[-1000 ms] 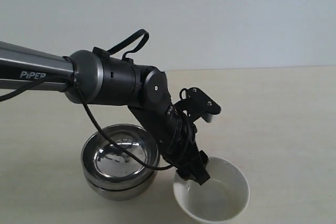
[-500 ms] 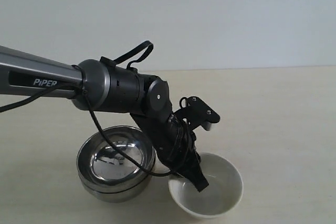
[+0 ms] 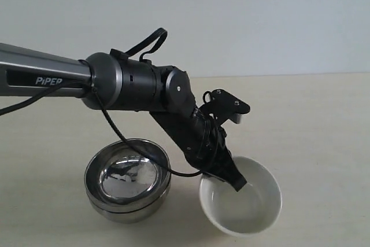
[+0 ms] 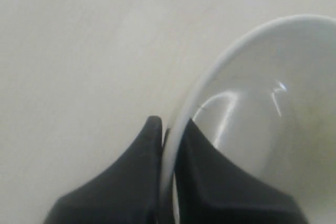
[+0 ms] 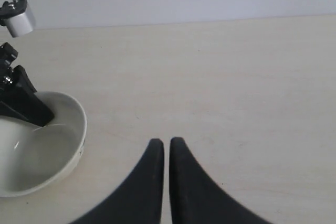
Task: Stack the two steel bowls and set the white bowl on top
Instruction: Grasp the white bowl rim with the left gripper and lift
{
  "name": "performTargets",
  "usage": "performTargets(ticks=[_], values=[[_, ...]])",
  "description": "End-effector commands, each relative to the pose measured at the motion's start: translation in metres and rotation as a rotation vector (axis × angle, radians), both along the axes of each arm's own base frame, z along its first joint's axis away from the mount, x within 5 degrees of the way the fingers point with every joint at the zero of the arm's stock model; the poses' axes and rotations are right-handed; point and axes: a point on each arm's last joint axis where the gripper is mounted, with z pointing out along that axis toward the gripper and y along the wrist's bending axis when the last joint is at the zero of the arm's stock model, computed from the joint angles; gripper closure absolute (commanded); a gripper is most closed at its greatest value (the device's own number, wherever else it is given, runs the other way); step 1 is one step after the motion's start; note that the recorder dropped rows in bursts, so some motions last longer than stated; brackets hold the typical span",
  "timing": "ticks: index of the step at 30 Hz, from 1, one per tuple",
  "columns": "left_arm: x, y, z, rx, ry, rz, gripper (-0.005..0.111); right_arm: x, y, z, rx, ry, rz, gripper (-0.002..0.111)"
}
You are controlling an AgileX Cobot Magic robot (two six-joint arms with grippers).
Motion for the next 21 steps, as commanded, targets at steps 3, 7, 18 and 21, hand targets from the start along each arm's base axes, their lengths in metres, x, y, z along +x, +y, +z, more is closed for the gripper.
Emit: performTargets(ticks=[3, 7, 18, 21], values=[[-0.001, -0.008, 0.037, -0.122, 0.014, 0.051, 0.103, 0.000, 0.000, -0.001, -0.007, -0.006, -0.001, 0.108], [-0.005, -0.004, 0.069, -0.184, -0.011, 0.077, 0.103, 0.000, 0.000, -0.001, -0.007, -0.006, -0.001, 0.108], [-0.014, 0.059, 0.145, -0.297, -0.032, 0.263, 0.103, 0.000, 0.000, -0.001, -0.007, -0.006, -0.001, 0.108], [-0.020, 0.087, 0.153, -0.301, -0.037, 0.320, 0.103, 0.000, 0.000, -0.001, -0.007, -0.006, -0.001, 0.108]])
